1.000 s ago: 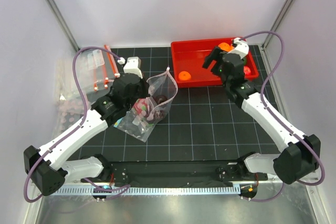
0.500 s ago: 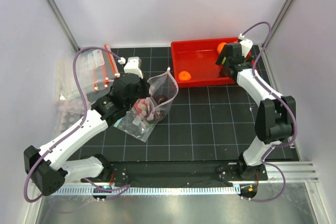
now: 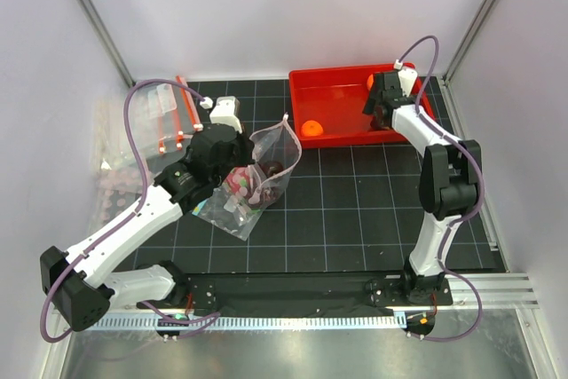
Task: Place the food in the zip-top bag and seal the zipper
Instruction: Pick up the fake fruit from the bin.
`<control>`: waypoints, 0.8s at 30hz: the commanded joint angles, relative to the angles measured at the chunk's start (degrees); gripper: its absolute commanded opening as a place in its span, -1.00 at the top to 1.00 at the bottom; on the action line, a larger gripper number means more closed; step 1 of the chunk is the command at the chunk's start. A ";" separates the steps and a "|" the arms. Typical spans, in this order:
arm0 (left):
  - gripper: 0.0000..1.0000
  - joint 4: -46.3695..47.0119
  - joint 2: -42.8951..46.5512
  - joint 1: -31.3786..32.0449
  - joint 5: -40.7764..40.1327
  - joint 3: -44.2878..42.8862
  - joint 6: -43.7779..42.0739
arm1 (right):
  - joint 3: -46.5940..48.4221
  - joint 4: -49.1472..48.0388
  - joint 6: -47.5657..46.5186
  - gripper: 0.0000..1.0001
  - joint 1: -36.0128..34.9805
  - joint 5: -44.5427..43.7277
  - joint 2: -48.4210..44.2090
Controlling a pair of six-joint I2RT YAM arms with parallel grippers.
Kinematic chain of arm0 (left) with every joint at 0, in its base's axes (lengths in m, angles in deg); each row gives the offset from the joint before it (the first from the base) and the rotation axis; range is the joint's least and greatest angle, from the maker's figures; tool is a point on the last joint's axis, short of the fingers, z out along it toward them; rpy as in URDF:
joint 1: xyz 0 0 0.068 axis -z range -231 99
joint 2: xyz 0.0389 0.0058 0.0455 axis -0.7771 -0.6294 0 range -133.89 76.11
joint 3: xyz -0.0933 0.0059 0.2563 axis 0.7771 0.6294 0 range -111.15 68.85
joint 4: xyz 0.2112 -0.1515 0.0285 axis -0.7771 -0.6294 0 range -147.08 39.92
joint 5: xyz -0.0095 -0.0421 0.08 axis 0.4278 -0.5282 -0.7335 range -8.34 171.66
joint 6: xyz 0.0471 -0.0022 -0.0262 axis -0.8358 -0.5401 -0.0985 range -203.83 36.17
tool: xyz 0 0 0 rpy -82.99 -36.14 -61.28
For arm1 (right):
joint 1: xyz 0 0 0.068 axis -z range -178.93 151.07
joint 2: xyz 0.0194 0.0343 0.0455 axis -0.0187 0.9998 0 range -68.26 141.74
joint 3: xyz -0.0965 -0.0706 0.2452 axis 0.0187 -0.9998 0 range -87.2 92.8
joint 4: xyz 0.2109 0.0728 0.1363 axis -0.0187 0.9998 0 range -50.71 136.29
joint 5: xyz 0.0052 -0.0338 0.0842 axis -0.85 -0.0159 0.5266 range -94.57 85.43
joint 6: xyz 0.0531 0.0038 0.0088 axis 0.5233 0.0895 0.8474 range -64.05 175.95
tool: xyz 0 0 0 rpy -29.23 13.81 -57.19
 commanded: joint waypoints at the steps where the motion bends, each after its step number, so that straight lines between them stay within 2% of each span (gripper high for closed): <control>1: 0.99 2.79 0.50 -0.08 -0.03 -0.31 0.74 | 3.20 2.66 0.83 -0.99 0.51 -1.33 2.69; 6: 0.99 2.87 0.68 -0.08 -0.03 -0.40 0.65 | 3.99 3.37 2.59 -0.98 2.80 2.53 6.65; 9: 1.00 2.87 0.68 0.01 -0.12 -0.40 0.65 | 4.17 3.19 3.12 -0.87 3.50 5.52 7.61; 10: 1.00 2.79 0.59 0.01 -0.04 -0.57 0.57 | 4.08 3.10 3.03 -0.55 3.59 6.83 7.44; 11: 1.00 2.79 0.59 0.01 -0.12 -0.49 0.57 | 3.99 3.02 3.12 -0.38 3.51 7.28 7.18; 15: 0.99 2.79 0.68 0.01 -0.03 -0.49 0.57 | 0.66 -0.40 3.47 0.09 3.51 9.65 2.45; 24: 1.00 2.70 0.68 -0.08 -0.12 -0.49 0.39 | -7.95 -7.07 6.36 0.20 -0.09 13.16 -13.55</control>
